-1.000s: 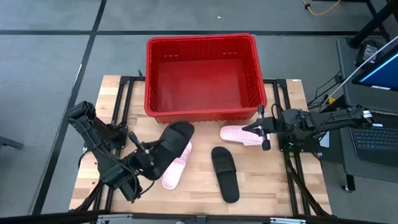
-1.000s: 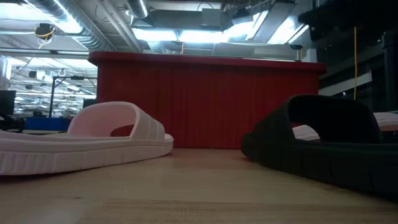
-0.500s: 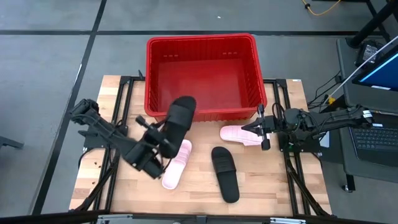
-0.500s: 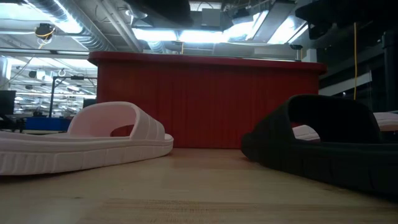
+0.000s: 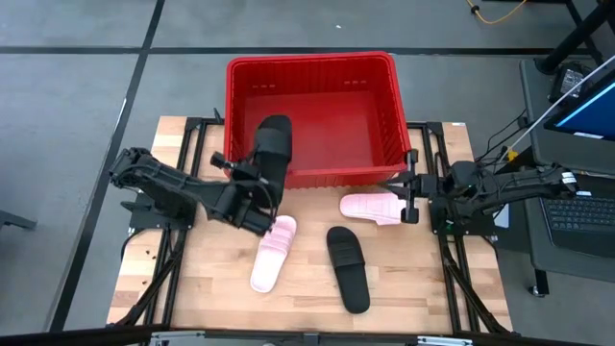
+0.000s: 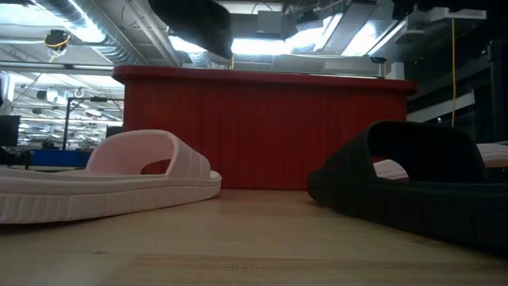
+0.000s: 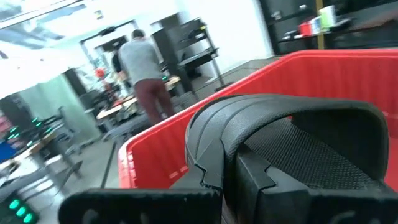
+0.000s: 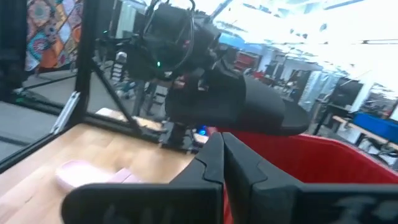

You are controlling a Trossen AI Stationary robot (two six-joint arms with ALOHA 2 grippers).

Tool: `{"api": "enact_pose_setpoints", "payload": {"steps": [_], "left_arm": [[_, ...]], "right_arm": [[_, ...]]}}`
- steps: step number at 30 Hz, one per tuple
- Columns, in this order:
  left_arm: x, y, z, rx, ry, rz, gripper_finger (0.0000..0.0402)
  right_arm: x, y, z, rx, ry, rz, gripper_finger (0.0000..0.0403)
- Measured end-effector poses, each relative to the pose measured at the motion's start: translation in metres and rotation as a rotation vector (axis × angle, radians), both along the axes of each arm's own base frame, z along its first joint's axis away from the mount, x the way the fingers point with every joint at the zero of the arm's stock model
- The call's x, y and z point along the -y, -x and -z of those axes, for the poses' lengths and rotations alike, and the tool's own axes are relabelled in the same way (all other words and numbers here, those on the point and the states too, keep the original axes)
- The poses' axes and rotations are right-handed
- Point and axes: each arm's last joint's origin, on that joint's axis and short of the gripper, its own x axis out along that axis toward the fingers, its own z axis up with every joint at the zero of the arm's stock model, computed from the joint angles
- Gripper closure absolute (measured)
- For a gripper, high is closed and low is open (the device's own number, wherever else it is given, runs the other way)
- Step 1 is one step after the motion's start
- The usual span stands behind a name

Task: Pick and place slides into bin
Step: Put the top black slipper into the red bin

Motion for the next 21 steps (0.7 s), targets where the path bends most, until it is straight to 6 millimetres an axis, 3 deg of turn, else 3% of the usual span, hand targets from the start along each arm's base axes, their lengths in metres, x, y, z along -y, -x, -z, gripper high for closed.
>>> {"api": "enact_pose_setpoints", "payload": {"steps": [8, 21], "left_arm": [[-0.02, 0.006, -0.028, 0.118, 0.03, -0.07, 0.0396], [-0.029, -0.009, -0.082, -0.146, -0.039, -0.118, 0.0395]], "right_arm": [[0.009, 0.0, -0.004, 0.007, 0.002, 0.057, 0.0397], [0.015, 0.0, -0.005, 0.008, 0.028, 0.102, 0.0397]]}}
